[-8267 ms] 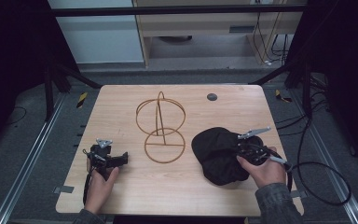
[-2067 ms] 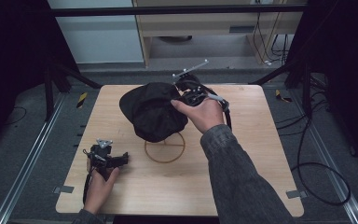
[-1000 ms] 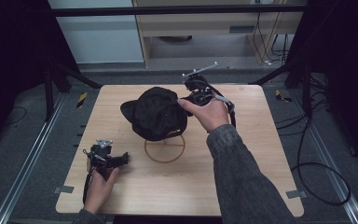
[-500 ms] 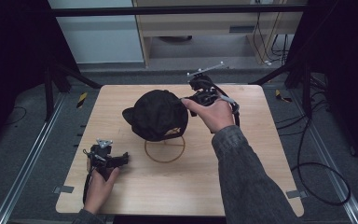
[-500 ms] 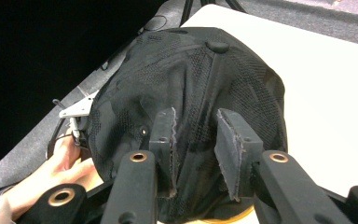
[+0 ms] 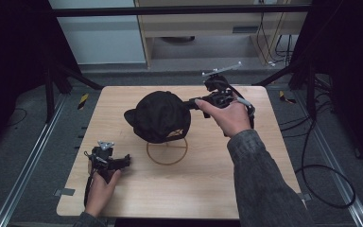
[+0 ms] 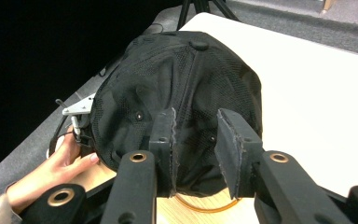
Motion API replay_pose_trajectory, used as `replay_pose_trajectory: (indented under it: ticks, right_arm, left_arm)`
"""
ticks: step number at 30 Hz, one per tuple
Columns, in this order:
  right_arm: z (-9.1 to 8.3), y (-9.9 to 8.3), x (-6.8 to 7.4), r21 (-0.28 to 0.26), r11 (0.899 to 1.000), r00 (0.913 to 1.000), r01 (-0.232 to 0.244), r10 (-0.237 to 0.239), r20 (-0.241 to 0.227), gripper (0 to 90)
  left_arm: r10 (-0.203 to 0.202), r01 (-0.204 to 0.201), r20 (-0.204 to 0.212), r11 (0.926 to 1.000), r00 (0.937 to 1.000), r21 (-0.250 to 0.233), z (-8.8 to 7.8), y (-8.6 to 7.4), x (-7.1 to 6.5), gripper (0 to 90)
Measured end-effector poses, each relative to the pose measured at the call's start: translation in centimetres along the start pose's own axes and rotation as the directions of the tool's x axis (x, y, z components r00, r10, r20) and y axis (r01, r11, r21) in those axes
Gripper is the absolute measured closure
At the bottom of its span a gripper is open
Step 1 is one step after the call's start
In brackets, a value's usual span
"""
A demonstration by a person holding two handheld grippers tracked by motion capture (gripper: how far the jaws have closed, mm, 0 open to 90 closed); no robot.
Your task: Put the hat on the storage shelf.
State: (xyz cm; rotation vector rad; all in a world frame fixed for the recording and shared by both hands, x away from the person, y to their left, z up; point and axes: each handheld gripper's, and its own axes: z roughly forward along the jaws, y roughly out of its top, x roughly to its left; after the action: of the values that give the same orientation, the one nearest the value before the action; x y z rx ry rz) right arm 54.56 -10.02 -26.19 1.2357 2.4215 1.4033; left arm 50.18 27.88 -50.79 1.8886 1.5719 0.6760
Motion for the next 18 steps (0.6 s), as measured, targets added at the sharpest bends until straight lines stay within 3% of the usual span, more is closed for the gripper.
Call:
replay_pose_trajectory:
  ticks: [18]
  right_arm:
    - [-3.2, -0.9, -0.4, -0.058, 0.998, 0.9996, -0.010, 0.011, 0.025, 60.9]
  left_arm:
    - [0.000, 0.000, 0.000, 1.0000, 1.0000, 0.000, 0.0, 0.0, 0.0, 0.0]
